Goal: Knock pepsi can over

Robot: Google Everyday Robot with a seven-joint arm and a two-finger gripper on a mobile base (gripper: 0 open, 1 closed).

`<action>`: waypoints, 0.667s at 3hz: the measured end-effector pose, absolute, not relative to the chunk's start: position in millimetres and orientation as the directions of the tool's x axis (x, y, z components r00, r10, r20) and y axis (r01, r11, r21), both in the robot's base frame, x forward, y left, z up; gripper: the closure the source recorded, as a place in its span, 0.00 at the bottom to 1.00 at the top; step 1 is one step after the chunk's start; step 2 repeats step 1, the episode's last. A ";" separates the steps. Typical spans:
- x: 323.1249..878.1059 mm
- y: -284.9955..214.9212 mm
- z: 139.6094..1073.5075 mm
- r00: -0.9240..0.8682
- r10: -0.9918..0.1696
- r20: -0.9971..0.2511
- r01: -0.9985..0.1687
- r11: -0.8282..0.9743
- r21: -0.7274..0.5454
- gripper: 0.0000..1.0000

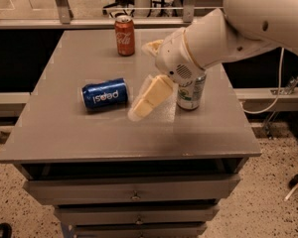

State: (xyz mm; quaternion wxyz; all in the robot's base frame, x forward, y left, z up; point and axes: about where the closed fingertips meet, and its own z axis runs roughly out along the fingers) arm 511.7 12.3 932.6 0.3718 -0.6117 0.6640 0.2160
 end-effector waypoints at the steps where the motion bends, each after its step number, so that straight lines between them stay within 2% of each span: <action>1: 507.6 9.0 942.3 0.007 -0.618 -0.786 -0.971 0.182 -0.152 0.00; 2: 507.6 9.0 942.3 0.007 -0.618 -0.786 -0.971 0.182 -0.152 0.00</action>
Offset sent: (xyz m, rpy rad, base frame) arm 0.0000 0.0000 0.0000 0.0000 0.0000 0.0000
